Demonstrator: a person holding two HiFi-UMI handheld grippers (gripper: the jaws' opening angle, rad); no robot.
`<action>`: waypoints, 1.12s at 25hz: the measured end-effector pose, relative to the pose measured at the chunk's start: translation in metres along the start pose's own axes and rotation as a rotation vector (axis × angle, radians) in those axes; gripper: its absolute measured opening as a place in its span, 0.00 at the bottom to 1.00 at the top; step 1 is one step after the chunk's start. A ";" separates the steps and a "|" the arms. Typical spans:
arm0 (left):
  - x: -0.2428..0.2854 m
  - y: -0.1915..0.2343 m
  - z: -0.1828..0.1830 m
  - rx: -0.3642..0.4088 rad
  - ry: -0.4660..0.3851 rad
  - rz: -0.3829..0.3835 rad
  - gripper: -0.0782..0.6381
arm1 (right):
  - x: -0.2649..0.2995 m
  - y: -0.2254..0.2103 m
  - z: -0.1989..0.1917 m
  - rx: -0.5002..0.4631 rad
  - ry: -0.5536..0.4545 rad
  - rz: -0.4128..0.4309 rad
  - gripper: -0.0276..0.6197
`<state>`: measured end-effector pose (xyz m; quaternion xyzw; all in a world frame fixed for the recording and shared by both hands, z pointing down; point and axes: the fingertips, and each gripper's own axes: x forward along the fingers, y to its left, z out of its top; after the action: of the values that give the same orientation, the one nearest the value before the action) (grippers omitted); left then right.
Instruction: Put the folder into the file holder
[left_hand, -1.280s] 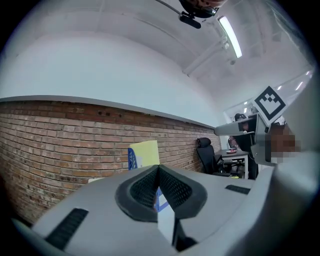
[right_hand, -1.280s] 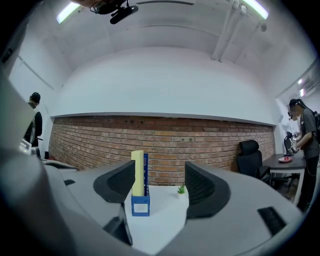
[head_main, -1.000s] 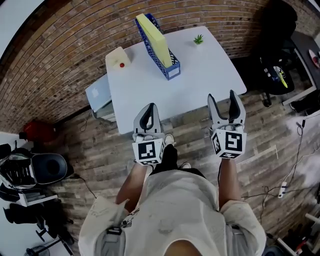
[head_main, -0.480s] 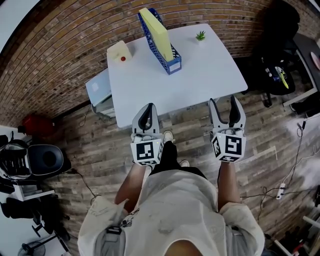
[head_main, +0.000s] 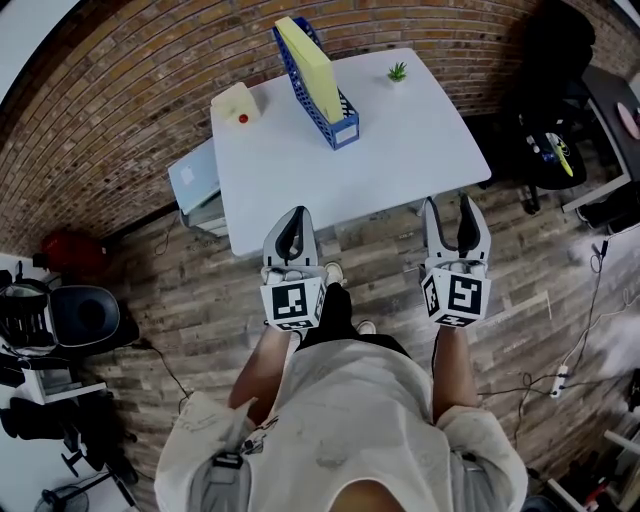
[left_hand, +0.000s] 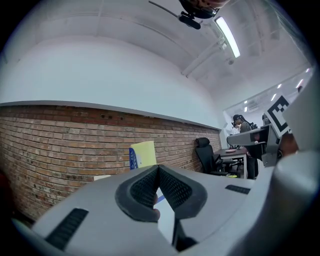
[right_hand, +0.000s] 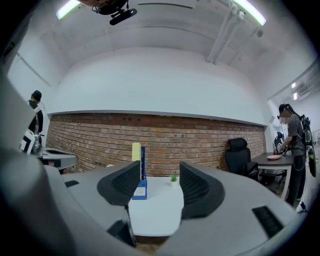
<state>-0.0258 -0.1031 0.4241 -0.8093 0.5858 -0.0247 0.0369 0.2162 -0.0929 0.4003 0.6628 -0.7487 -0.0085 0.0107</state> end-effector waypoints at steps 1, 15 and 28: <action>0.000 0.000 0.000 -0.001 -0.001 0.002 0.12 | -0.001 -0.002 0.002 0.000 -0.008 -0.007 0.43; -0.009 -0.002 0.003 0.006 -0.007 0.019 0.12 | -0.014 -0.009 0.007 -0.003 -0.015 -0.035 0.07; -0.015 0.001 0.008 0.000 -0.011 0.022 0.12 | -0.017 -0.007 0.012 -0.029 -0.011 -0.026 0.07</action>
<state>-0.0305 -0.0886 0.4165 -0.8029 0.5944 -0.0199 0.0404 0.2245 -0.0765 0.3880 0.6723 -0.7398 -0.0229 0.0161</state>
